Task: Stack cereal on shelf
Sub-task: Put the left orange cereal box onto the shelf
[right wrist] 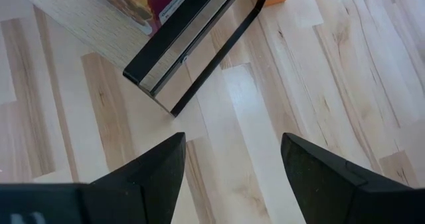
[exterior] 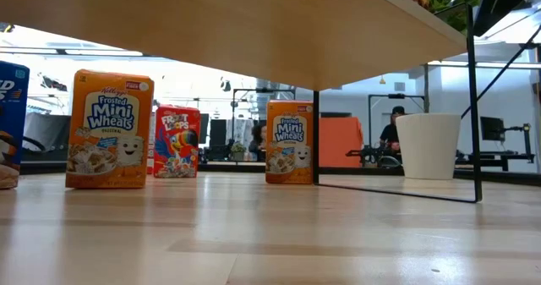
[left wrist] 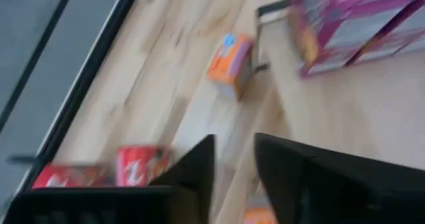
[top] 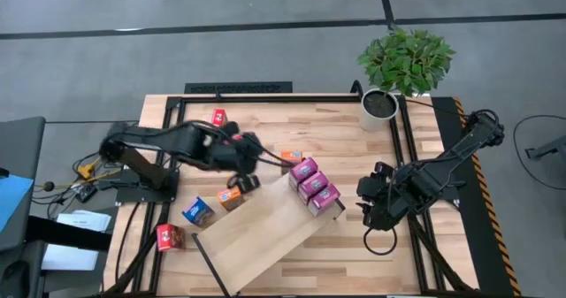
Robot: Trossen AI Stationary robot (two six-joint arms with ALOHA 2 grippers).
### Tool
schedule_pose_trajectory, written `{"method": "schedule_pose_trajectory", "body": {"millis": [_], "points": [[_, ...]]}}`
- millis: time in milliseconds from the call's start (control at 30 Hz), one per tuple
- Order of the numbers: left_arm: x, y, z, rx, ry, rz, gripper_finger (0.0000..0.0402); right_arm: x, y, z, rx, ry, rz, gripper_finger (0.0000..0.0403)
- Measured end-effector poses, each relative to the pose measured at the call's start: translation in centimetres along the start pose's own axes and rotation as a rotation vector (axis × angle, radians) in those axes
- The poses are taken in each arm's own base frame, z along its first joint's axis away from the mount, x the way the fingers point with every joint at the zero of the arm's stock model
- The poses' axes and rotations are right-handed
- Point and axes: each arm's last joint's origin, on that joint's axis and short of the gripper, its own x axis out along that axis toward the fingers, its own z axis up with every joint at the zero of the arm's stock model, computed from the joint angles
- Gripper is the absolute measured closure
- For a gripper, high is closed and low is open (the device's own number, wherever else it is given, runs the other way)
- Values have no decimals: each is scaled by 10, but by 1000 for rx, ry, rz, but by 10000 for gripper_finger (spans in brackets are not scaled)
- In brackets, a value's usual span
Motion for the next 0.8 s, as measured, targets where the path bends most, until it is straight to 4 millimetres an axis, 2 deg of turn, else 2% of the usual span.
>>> {"method": "schedule_pose_trajectory", "body": {"millis": [167,267,333,600,800], "points": [[-8,8,-26,-4,232,51,170,0,0,0,0,0,0,128],[2,-1,-42,-3,245,63,108,0,0,0,0,-3,-3,128],[10,-7,-56,-23,243,50,84,0,0,0,1,-13,-10,128],[46,-5,-119,-152,243,4,68,2,-4,4,20,-12,-25,128],[64,-9,-138,-171,262,-108,68,5,-8,8,42,-9,-37,128]]}}
